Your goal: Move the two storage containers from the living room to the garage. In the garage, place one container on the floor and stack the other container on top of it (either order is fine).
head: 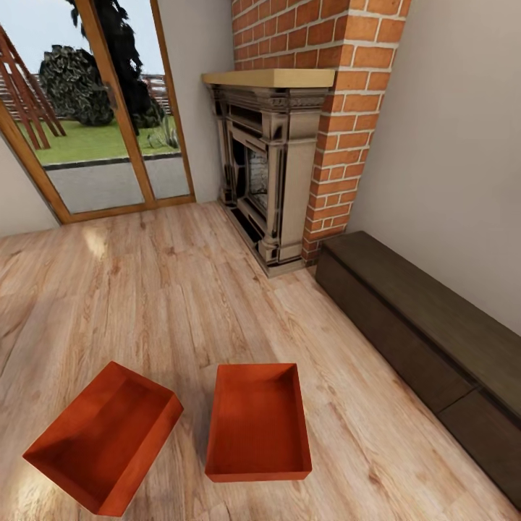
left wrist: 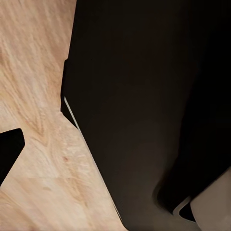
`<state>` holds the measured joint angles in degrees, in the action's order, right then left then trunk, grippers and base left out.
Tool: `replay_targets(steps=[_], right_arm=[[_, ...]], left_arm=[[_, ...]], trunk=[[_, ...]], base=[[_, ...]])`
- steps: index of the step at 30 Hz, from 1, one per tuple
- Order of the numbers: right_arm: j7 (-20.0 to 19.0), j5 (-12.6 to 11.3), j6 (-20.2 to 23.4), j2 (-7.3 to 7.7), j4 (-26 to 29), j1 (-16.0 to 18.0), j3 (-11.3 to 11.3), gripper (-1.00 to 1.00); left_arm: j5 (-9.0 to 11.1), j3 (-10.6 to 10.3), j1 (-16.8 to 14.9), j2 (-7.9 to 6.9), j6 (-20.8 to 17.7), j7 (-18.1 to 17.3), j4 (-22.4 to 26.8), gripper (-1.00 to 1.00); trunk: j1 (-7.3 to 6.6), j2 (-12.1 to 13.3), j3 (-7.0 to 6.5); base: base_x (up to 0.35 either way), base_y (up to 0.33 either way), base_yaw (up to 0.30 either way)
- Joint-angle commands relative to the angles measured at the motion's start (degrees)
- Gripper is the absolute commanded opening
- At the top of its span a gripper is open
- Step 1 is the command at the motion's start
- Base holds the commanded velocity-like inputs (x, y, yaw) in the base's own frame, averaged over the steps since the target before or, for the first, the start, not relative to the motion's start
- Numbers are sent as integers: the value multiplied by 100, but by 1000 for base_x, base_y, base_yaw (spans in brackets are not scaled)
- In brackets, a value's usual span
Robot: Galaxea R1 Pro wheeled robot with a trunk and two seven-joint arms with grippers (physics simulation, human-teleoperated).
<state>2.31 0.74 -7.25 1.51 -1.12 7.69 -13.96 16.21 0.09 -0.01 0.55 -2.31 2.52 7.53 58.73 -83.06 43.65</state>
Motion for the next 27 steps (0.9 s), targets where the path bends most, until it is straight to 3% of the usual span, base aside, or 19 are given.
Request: replay_targets(steps=[1,3,5,11,14,16,19,22,27], right_arm=[[49,-27,-2,-7,-1,5,-22,100],[56,-45,17,-18,9,5,-7,100],[65,-77,50,-52,39,5,10,100],[60,-89,72,-61,235,5,15,100],[59,-96,279,-65,898,5,16,100],[81,-105,663,-65,1414,-15,32,100],[111,-177,1067,-64,1809,11,117,100],[141,-312,1254,-60,1994,192,259,100],[204,-454,1426,-72,2075,889,386,100]], left_arm=[[8,-4,1,-11,-24,16,37,100],[4,1,1,-39,-21,14,95,100],[9,21,1,-173,65,16,350,100],[-14,12,1,-209,110,30,529,100],[-15,3,1,-222,38,57,1230,100],[-14,1,-11,-227,-13,68,1658,100],[-4,0,-49,-230,-179,71,1915,100],[-16,2,-226,-223,-499,66,2031,100],[-89,-13,-802,-189,-1100,64,2080,100]], trunk=[[0,-2,4],[0,-2,4],[0,-2,4],[0,-2,4],[0,-2,4],[0,-2,4],[0,-2,4],[0,-2,4],[0,-2,4]], base=[[0,0,0],[0,0,0],[0,0,0],[0,0,0],[0,0,0],[0,0,0],[0,0,0],[0,0,0],[0,0,0]])
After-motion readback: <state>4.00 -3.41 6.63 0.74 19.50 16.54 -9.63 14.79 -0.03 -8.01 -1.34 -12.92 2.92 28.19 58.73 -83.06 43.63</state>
